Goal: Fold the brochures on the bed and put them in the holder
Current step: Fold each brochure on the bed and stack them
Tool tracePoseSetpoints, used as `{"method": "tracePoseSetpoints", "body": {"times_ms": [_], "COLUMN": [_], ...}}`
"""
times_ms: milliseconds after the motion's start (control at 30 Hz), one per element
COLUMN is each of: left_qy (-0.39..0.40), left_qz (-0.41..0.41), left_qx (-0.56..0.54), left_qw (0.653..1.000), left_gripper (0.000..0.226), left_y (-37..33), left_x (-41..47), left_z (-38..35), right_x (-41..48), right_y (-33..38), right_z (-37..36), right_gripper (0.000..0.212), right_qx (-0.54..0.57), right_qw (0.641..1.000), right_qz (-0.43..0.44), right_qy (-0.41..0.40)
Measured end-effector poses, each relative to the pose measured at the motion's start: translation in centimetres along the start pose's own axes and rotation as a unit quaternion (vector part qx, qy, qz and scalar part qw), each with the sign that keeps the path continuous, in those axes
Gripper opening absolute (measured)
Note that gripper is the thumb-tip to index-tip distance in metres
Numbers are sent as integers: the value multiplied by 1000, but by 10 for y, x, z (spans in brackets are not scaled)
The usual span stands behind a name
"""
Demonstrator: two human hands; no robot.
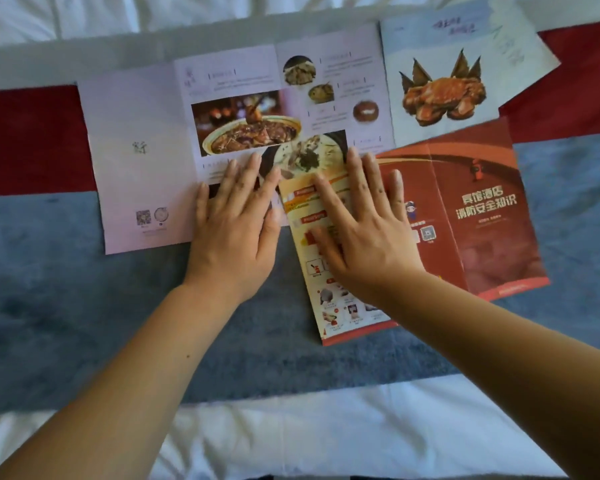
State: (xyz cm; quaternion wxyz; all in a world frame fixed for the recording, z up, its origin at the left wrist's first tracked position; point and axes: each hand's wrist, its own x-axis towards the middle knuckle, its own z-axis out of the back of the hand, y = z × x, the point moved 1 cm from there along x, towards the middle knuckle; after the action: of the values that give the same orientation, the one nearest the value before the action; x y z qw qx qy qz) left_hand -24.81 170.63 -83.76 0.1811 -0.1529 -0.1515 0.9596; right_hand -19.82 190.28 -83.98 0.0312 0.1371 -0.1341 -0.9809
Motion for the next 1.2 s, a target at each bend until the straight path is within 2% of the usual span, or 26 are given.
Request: {"method": "tracePoseSetpoints", "body": {"times_ms": [100,200,267,333,400,500,600,933,1200], "left_qy": [-16,1,17,10,-6,-30,-39,-37,-62], "left_qz": [22,41,64,89,111,131,136,140,132], "left_qx": [-2,60,86,92,84,91,85,-15,-112], "left_qw": [1000,997,994,992,990,987,986,989,983], "left_gripper": [62,65,67,68,69,66,62,77,92], "left_y": [4,14,25,37,49,69,81,67,61], "left_x": [-3,-13,-19,-23,-27,-33,-39,-66,-66], "left_z": [6,2,-2,-2,1,9,14,-1,1], "right_x": [16,28,27,20,12,1,-4,-5,-4], "right_y": [28,46,50,49,45,38,42,90,109], "right_z": [0,10,17,22,21,12,-3,-44,-41], "right_gripper": [65,75,75,68,62,64,66,67,67], "right_qx": [67,209,253,230,160,60,18,26,66], "right_qw": [998,978,967,973,987,997,999,995,994], "right_qz": [16,1,-10,-7,1,-2,11,-82,-78], "right_qy": [-4,0,0,-12,-9,40,32,-56,-37]}}
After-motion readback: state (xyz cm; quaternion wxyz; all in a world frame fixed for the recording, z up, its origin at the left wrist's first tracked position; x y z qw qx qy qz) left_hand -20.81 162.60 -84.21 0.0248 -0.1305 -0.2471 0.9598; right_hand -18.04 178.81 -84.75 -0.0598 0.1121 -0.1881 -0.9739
